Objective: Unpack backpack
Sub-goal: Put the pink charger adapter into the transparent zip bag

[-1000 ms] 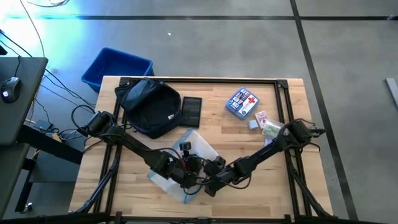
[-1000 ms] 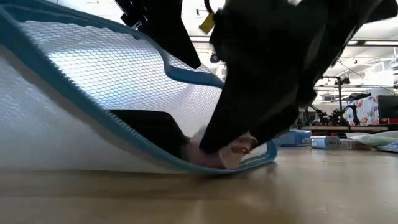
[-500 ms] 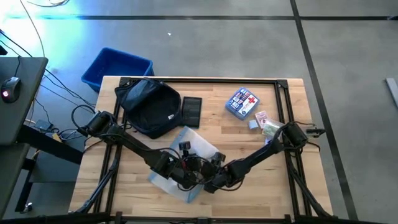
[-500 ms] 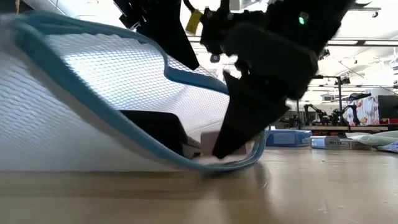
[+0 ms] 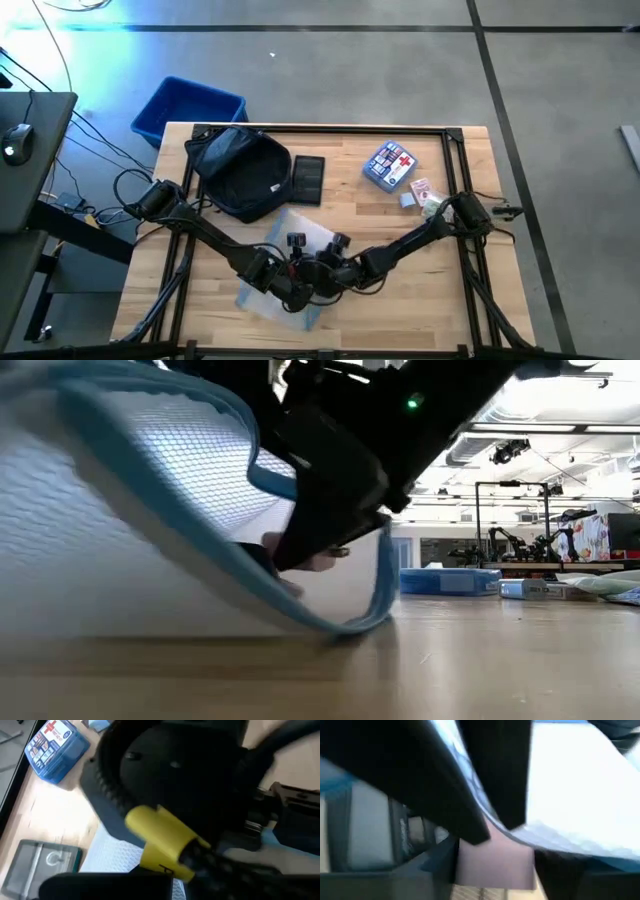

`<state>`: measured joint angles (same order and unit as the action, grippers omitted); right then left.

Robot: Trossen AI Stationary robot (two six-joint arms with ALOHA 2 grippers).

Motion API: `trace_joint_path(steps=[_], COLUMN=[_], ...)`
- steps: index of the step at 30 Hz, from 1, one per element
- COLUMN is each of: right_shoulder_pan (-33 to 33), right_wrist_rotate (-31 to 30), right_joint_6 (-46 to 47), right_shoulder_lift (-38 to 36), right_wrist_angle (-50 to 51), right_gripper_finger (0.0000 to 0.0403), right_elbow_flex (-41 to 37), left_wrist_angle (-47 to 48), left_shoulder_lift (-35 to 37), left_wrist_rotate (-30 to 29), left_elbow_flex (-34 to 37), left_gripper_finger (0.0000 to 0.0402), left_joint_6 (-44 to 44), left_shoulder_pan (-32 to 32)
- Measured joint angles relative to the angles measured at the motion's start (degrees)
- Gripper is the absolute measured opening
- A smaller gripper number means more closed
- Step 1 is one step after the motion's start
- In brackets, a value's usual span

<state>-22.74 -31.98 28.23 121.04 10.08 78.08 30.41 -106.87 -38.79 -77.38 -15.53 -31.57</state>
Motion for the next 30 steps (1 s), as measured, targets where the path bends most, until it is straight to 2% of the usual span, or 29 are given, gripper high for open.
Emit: trace_joint_path(steps=[2, 5, 7, 9, 14, 19, 23, 25, 30], right_shoulder_pan=[0.6, 1.0, 0.3, -0.6, -2.3, -3.1, -2.9, -2.7, -2.7], right_wrist_rotate=[1.0, -1.9, -6.1, -7.3, -3.8, 2.9, 7.6, 7.5, 8.1], right_joint_6=[-0.4, 0.1, -0.3, -1.3, -1.6, -3.5, -1.5, 3.6, 15.5], right_shoulder_lift=[0.1, 0.1, 0.0, -0.4, -4.6, -7.1, -7.0, -7.0, -6.7], right_wrist_angle=[-3.6, -6.3, -5.4, -3.8, 7.9, 19.3, 16.1, 13.8, 15.9], right_gripper_finger=[0.0301, 0.0358, 0.0382, 0.0393, 0.0389, 0.0372, 0.0367, 0.0367, 0.0366], right_elbow_flex=[-1.0, -1.5, -1.7, -1.7, -0.8, -0.9, -2.8, -4.3, -5.6], left_wrist_angle=[0.8, 0.0, 1.0, 0.9, 1.5, 1.9, 1.8, 1.8, 1.9], left_shoulder_lift=[0.0, 0.0, 0.0, -0.1, -0.1, -0.1, -0.1, -0.1, -0.1], left_wrist_rotate=[0.1, 1.1, 0.8, 0.4, 0.0, -0.1, -0.3, -0.3, -0.3], left_elbow_flex=[0.0, -0.2, -0.2, -0.2, -0.2, -0.2, -0.2, -0.2, -0.2], left_gripper_finger=[0.0, 0.0, 0.0, 0.0, 0.0, 0.0, 0.0, 0.0, 0.0], left_joint_6=[-0.8, -1.6, -2.2, -2.1, -2.1, -2.0, -1.9, -2.1, -2.2], left_shoulder_pan=[0.1, 0.0, 0.0, 0.1, -0.2, -0.1, -0.1, -0.1, -0.1])
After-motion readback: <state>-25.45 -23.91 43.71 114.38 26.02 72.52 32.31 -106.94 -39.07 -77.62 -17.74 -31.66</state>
